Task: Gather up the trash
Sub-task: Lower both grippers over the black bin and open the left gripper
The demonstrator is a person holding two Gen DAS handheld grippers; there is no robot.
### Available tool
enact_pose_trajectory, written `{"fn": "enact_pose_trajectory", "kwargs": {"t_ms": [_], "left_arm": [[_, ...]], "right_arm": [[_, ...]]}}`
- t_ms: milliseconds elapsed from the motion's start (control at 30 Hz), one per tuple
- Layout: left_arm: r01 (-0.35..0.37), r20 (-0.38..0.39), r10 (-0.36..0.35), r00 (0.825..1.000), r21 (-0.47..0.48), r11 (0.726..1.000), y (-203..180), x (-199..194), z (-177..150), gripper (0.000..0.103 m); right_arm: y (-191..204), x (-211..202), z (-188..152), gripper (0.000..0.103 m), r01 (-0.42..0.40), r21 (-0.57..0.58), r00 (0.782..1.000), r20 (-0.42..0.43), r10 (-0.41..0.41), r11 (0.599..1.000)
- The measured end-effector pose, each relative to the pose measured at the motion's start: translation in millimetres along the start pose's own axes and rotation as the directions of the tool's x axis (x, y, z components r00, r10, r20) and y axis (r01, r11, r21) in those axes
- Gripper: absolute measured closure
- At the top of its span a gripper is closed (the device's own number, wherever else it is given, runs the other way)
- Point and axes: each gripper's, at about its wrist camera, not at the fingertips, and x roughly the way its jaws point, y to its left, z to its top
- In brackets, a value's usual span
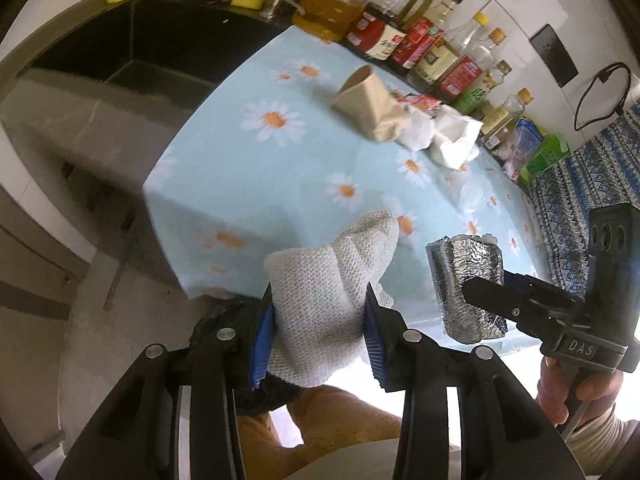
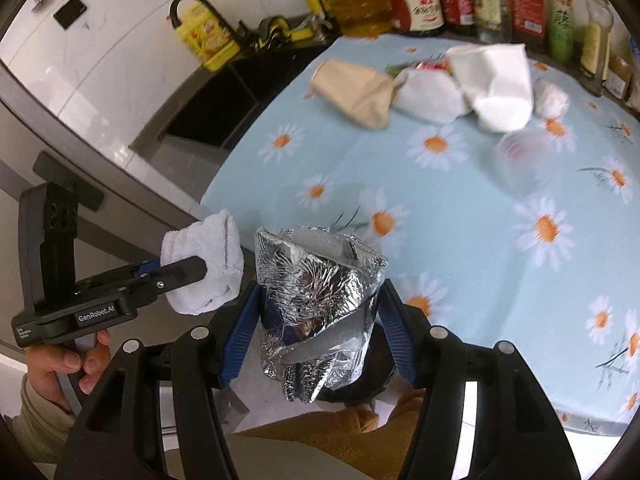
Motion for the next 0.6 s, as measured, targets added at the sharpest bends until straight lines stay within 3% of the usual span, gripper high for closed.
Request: {"fn": "enact_pose_trajectory", "kwargs": {"t_ms": [300,600], "left_arm": [[-0.02,-0.088,0.016,0.996,-0.04,0.999,34.5,19.0,-40.7,0.065],[-0.048,-0.177,0.039,0.983,-0.047,0.998,58.4,52.8,-72.5,0.065]], "right_arm": [[20.7,39.6,-34.7,0.043,-0.02,-0.006,0.997,-0.069,0.019,1.0],[14.7,75.8,-69.6,0.043,0.02,0.017,0.992,-0.121,-0.018,1.0]]}}
